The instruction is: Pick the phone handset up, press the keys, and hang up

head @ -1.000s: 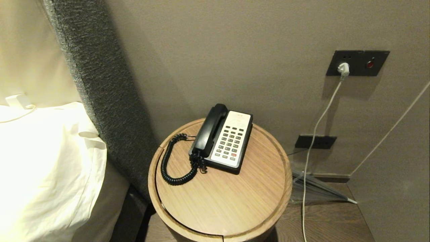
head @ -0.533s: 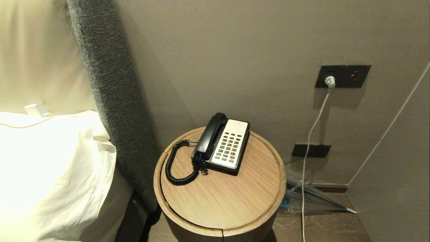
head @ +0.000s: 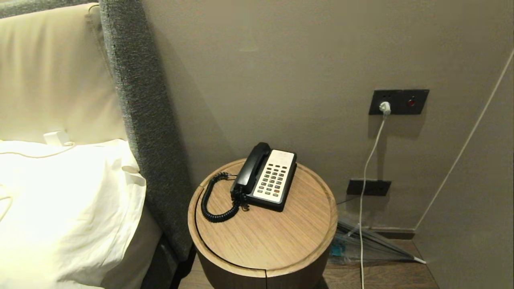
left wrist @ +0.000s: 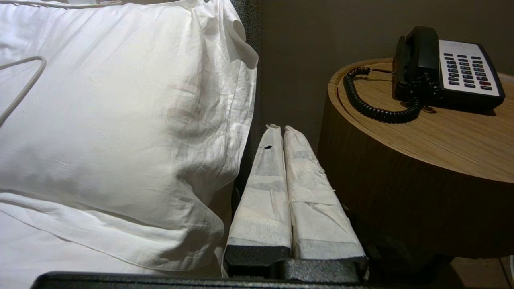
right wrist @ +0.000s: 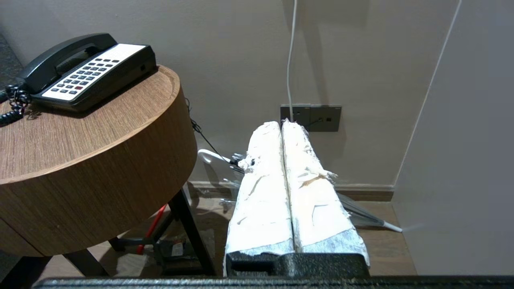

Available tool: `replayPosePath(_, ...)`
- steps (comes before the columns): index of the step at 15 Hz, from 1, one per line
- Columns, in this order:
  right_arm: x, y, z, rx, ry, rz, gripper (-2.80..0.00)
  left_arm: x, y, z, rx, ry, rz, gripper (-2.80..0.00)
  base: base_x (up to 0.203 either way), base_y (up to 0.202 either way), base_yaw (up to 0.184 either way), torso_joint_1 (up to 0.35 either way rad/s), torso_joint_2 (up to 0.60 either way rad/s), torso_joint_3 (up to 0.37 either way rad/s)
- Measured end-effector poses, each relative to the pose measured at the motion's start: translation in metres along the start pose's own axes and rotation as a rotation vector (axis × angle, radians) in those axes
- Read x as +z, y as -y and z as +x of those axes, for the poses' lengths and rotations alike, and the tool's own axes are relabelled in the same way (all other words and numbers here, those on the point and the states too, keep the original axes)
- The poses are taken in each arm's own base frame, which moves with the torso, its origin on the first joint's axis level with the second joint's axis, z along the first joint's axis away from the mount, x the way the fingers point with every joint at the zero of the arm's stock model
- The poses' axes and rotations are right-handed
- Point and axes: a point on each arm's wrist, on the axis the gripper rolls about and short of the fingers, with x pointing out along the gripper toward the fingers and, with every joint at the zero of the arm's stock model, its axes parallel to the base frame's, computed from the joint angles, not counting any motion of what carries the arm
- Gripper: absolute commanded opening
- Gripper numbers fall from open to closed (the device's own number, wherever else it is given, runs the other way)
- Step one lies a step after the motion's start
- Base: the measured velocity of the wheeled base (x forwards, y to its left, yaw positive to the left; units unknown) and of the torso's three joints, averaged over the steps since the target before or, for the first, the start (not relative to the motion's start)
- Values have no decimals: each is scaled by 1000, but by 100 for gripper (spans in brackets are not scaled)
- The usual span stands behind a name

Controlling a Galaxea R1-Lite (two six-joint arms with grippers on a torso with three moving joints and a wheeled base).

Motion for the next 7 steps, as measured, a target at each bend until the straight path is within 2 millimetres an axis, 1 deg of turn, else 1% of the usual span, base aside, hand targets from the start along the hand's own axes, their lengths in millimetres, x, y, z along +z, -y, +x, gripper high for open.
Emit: replayPosePath(7,0,0,0,0,1,1,-280,0,0,0,0,0,1,-280,0,0,0,0,0,0)
